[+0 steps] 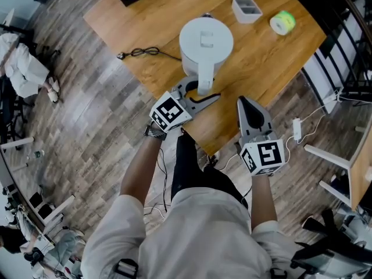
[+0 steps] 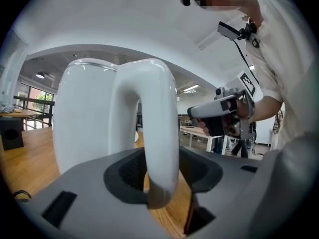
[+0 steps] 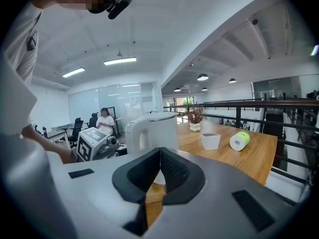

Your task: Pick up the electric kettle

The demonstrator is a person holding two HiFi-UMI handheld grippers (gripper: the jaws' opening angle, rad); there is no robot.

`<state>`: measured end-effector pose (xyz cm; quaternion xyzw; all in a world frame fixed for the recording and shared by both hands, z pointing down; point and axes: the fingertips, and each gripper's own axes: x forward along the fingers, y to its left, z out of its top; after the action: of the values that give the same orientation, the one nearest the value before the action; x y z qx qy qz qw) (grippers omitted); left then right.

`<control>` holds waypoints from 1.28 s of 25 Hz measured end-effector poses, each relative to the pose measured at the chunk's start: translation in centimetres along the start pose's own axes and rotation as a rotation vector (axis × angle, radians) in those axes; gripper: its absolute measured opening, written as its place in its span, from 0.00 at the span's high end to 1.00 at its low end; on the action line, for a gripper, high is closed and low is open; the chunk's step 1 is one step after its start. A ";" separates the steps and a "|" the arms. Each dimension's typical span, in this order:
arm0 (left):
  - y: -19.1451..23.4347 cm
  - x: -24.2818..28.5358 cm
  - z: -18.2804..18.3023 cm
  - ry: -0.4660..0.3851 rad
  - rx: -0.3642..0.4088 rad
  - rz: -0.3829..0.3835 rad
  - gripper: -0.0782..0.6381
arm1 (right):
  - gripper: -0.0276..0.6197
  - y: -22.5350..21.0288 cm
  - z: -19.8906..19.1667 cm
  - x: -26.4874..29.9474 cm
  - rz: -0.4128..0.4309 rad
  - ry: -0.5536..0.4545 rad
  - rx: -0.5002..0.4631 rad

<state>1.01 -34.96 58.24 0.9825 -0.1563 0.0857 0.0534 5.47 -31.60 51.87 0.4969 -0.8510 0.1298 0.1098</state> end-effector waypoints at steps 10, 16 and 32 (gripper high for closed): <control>0.2 0.4 0.5 -0.011 0.031 0.001 0.70 | 0.95 -0.1 -0.5 0.1 0.004 0.009 0.007; -0.1 0.8 0.3 0.022 0.093 -0.008 0.74 | 0.95 0.0 -0.7 0.2 0.009 0.018 0.009; -0.9 0.7 1.6 -0.030 0.140 -0.020 0.72 | 0.95 -0.6 -0.6 -0.1 -0.001 0.019 0.012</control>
<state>2.21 -34.49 56.72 0.9865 -0.1411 0.0810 -0.0169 6.06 -31.60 52.47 0.4969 -0.8487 0.1396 0.1150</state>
